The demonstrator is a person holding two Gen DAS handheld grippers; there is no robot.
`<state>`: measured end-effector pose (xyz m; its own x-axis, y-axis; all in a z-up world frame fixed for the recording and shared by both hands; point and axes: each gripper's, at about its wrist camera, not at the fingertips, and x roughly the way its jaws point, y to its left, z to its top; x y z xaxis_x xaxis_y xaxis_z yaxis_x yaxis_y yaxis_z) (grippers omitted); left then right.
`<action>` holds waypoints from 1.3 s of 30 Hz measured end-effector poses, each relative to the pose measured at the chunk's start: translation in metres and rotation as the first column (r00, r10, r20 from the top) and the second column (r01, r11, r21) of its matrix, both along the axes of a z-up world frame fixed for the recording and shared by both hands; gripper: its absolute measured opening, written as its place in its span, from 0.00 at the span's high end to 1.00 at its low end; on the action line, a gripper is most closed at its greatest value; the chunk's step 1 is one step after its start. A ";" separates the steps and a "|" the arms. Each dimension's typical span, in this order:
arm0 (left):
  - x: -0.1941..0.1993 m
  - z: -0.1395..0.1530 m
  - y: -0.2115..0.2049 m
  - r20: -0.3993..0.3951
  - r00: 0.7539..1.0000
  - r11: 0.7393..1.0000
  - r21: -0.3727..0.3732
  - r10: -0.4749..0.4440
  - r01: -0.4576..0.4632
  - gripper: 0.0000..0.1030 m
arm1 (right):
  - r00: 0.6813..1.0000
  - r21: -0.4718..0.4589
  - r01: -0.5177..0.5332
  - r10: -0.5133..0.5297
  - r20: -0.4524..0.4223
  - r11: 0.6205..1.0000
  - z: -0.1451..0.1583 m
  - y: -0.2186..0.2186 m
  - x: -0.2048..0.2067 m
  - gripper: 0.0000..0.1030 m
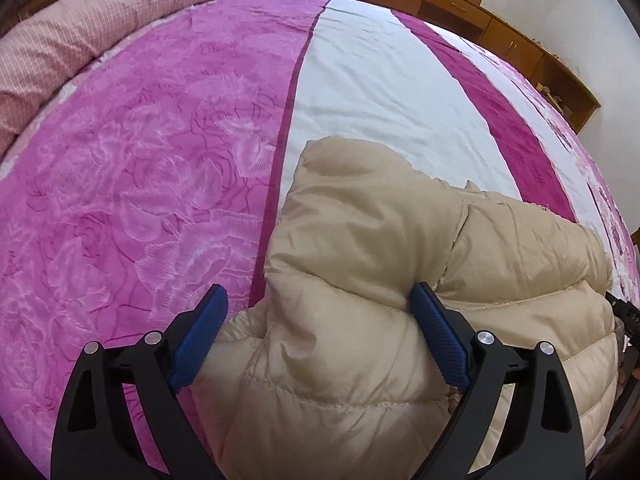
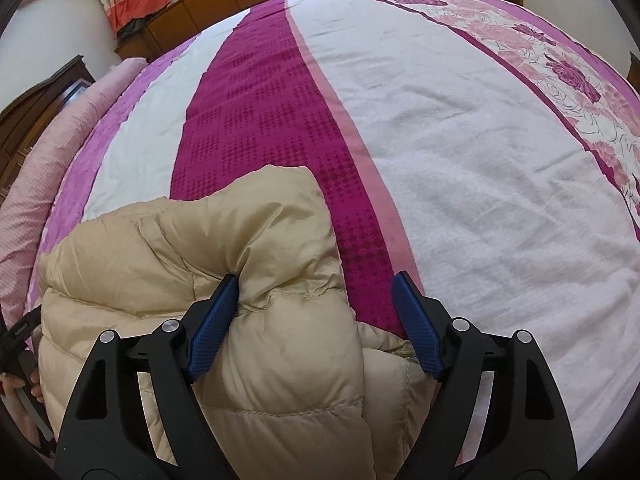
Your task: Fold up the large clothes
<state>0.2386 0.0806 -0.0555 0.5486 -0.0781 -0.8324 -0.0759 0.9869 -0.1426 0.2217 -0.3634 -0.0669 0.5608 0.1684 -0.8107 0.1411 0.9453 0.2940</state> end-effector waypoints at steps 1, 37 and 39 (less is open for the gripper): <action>-0.003 0.004 0.000 0.004 1.000 1.000 0.004 0.000 0.000 0.14 | 1.000 0.014 0.000 0.000 0.006 1.000 0.002 -0.001 -0.002 0.25; -0.117 0.003 0.033 -0.058 0.998 0.995 -0.098 0.003 -0.009 0.14 | 0.999 0.285 0.001 0.009 -0.034 0.958 0.003 -0.007 -0.145 0.11; -0.114 -0.002 0.034 -0.071 0.997 0.991 -0.136 0.011 -0.020 0.14 | 0.999 0.315 0.003 0.012 -0.043 0.949 -0.003 -0.009 -0.141 0.10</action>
